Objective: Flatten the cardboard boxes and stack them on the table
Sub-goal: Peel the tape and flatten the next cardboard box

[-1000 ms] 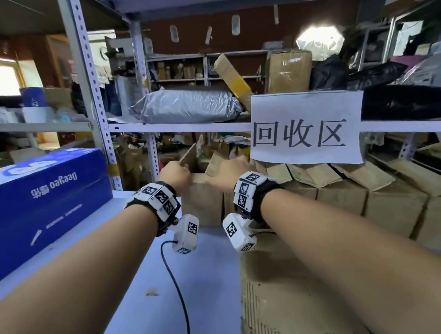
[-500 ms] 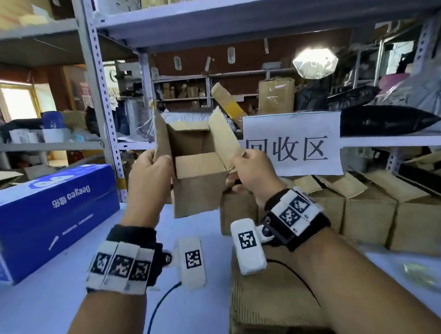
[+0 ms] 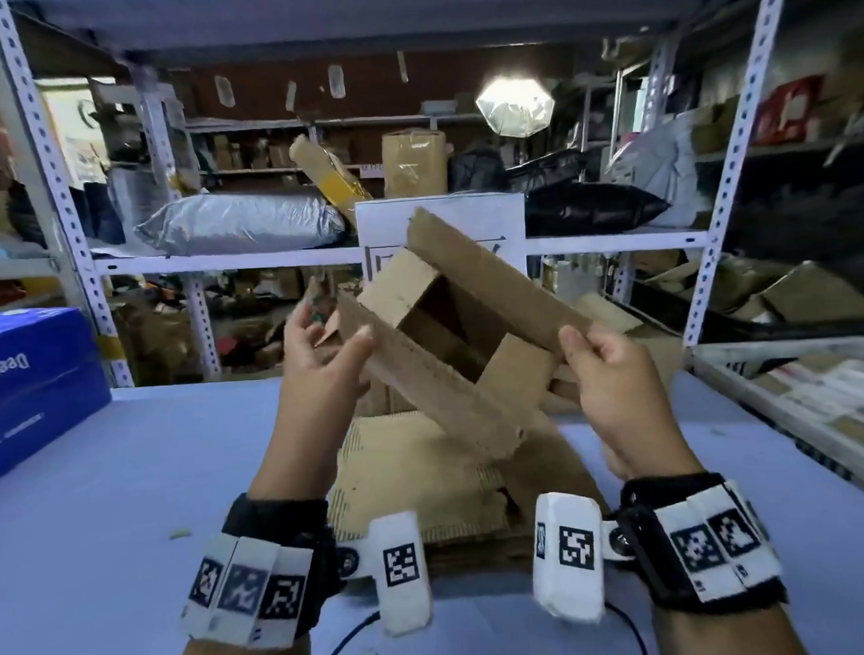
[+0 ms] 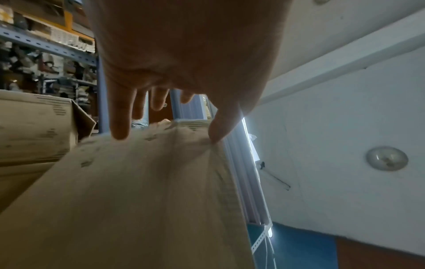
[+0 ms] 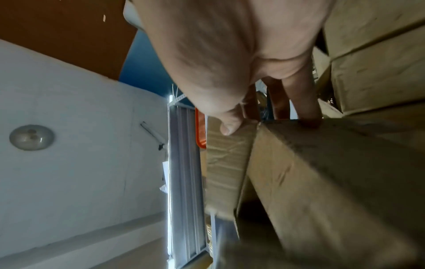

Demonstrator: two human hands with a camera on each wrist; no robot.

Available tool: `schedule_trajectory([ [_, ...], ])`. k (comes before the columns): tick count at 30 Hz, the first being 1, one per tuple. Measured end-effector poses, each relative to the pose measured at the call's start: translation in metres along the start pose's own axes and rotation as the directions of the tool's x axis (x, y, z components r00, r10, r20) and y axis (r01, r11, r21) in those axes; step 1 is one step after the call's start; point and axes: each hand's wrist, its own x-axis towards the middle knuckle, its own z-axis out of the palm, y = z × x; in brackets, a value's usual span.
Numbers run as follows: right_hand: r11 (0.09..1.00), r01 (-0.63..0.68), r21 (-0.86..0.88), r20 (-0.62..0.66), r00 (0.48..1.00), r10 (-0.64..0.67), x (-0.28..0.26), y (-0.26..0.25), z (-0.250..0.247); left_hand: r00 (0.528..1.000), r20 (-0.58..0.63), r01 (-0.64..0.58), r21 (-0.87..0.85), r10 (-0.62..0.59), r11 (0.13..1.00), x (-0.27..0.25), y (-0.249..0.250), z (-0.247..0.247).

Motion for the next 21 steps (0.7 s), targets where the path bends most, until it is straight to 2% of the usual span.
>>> schedule_trajectory([
  [4,0.995,0.093,-0.024,-0.048,0.994,-0.095,-0.004,-0.009,-0.015,0.996,0.084,-0.025,0.033,0.022,0.999,-0.008,0.003,0.012],
  [8,0.987,0.154,0.033,-0.106,0.983,-0.150,-0.004,-0.007,-0.015,0.995,0.104,0.011,-0.005,-0.011,1.000,-0.014,0.003,0.013],
  [13,0.999,-0.029,-0.023,-0.104,0.994,0.027,-0.001,0.004,-0.008,0.968,0.251,0.025,-0.002,-0.024,1.000,-0.012,-0.010,0.005],
  [16,0.986,-0.163,-0.044,-0.062,0.985,0.160,0.001,0.013,-0.007,0.942,0.335,-0.030,0.093,-0.003,0.995,-0.013,-0.020,0.002],
  [18,0.985,-0.170,-0.028,-0.035,0.985,0.169,0.003,0.019,-0.005,0.923,0.384,-0.060,0.165,-0.008,0.985,-0.014,-0.025,0.000],
  [21,0.995,-0.095,-0.028,-0.037,0.995,0.094,0.002,0.027,0.000,0.906,0.422,-0.094,0.215,-0.006,0.972,-0.013,-0.031,-0.001],
])
